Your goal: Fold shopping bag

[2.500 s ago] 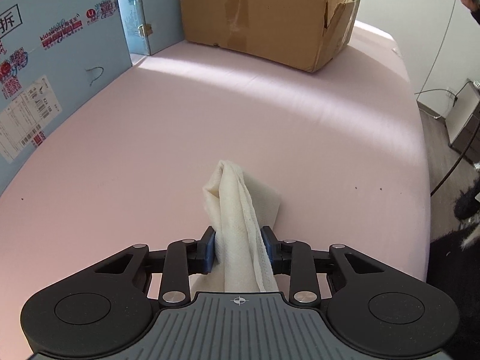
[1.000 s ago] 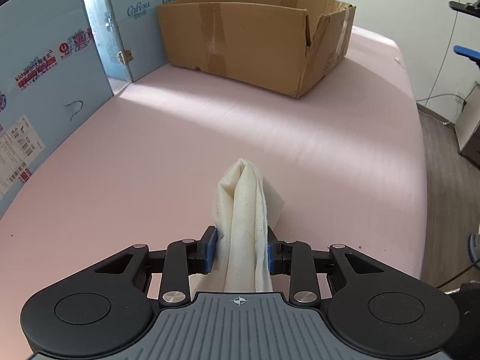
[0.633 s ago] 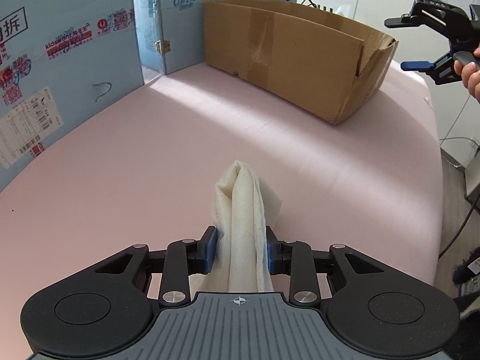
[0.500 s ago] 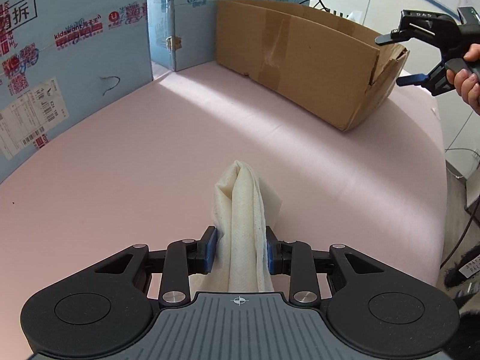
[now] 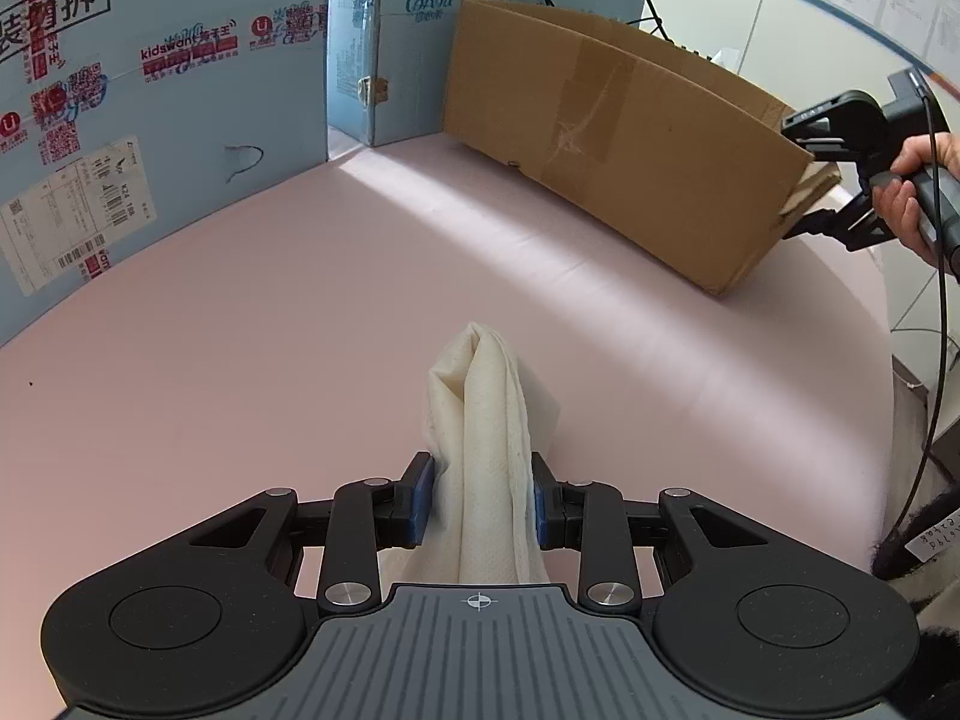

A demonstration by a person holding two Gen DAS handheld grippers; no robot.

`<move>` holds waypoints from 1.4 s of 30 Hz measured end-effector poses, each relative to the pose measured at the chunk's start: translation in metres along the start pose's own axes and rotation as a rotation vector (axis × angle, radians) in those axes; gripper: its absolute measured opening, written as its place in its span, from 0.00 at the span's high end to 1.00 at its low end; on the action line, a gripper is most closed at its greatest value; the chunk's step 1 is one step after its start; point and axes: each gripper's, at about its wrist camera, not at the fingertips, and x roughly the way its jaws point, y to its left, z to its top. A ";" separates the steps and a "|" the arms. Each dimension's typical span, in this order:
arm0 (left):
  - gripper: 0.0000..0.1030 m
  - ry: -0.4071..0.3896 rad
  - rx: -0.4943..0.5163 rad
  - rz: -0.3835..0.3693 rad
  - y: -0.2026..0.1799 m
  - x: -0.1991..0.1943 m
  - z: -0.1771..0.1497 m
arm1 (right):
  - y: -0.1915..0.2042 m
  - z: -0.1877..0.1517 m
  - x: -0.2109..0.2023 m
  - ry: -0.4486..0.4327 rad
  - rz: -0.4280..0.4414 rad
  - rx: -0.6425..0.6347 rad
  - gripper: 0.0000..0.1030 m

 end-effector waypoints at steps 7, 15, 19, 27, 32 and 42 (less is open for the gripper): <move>0.71 -0.002 0.027 -0.028 -0.006 -0.002 -0.008 | -0.085 -0.005 -0.054 -0.127 0.223 0.326 0.58; 0.71 -0.019 0.073 -0.090 -0.017 0.006 -0.009 | -0.135 -0.014 -0.152 -0.311 0.203 0.340 0.57; 0.71 -0.022 0.087 -0.110 -0.021 0.008 -0.009 | -0.174 -0.018 -0.213 -0.464 0.174 0.399 0.57; 0.71 -0.026 0.098 -0.125 -0.024 0.015 -0.007 | -0.209 -0.025 -0.290 -0.685 0.106 0.451 0.56; 0.71 -0.031 0.107 -0.129 -0.030 0.016 -0.007 | -0.205 -0.032 -0.275 -0.666 0.129 0.490 0.56; 0.71 0.015 0.105 -0.070 -0.025 0.009 -0.007 | -0.138 -0.037 -0.149 -0.467 0.106 0.504 0.53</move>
